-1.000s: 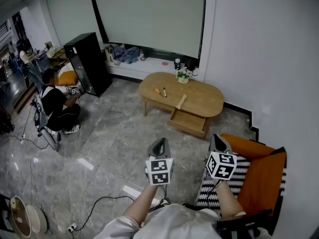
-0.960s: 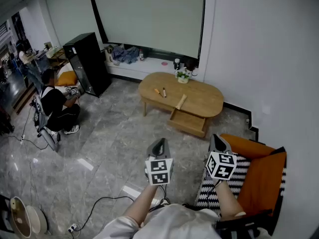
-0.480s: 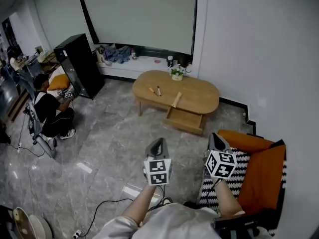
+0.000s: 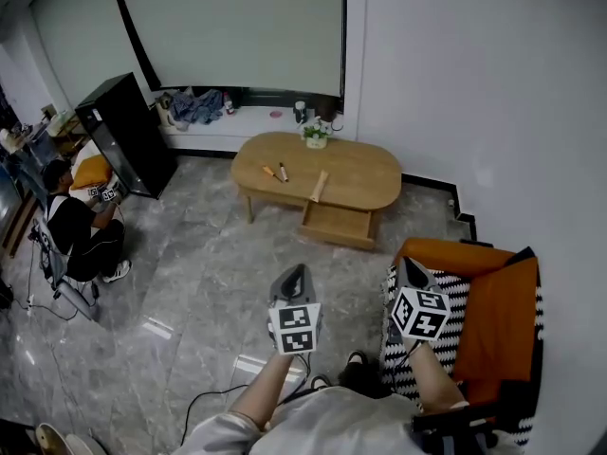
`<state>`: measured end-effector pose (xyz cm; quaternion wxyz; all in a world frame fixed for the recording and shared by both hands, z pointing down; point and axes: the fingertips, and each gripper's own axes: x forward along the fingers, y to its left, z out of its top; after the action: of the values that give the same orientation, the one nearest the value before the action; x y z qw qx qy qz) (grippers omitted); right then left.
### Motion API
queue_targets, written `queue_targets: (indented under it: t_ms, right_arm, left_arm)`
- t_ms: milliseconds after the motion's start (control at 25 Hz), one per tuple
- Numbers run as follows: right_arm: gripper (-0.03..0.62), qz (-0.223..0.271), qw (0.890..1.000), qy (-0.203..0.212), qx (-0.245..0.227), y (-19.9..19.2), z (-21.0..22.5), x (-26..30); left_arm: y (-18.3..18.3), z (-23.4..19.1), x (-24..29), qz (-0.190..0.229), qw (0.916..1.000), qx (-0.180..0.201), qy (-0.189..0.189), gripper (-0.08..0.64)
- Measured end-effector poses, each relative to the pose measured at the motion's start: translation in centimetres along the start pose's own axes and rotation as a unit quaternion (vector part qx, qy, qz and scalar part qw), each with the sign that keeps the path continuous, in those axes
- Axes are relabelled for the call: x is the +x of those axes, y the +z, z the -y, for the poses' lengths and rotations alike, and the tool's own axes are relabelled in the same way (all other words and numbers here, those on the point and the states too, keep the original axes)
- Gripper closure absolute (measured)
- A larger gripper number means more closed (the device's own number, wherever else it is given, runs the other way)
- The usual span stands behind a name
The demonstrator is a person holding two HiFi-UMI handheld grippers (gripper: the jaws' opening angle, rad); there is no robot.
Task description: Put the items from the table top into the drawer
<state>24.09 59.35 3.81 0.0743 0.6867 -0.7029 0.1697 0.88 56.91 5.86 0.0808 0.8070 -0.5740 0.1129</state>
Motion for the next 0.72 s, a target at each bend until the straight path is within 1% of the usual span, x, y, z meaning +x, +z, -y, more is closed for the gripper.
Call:
queue_targets:
  t_ms: [160,320,480,720]
  right_arm:
    - [0.600,-0.002,1.000,-0.009,0.006,0.2,1.1,1.8]
    - [0.600,-0.010,1.000,-0.008,0.018,0.6,2.4,5.8]
    - [0.600,-0.011,1.000,0.004,0.020,2.4,3.5,10.9]
    - [0.600,-0.018,0.999,0.025,0.015,5.8,6.4,18.5]
  left_arm:
    - [0.0,0.0,2.4,-0.003,1.0000,-0.004,-0.001,0.550]
    - [0.3,-0.2,6.2,-0.007,1.0000,-0.006,0.003,0.551]
    - [1.1,-0.8,11.1,-0.014,0.9998,-0.007,0.015,0.551]
    - [4.0,-0.6,18.3,-0.007,0.9991,-0.013,0.039,0.550]
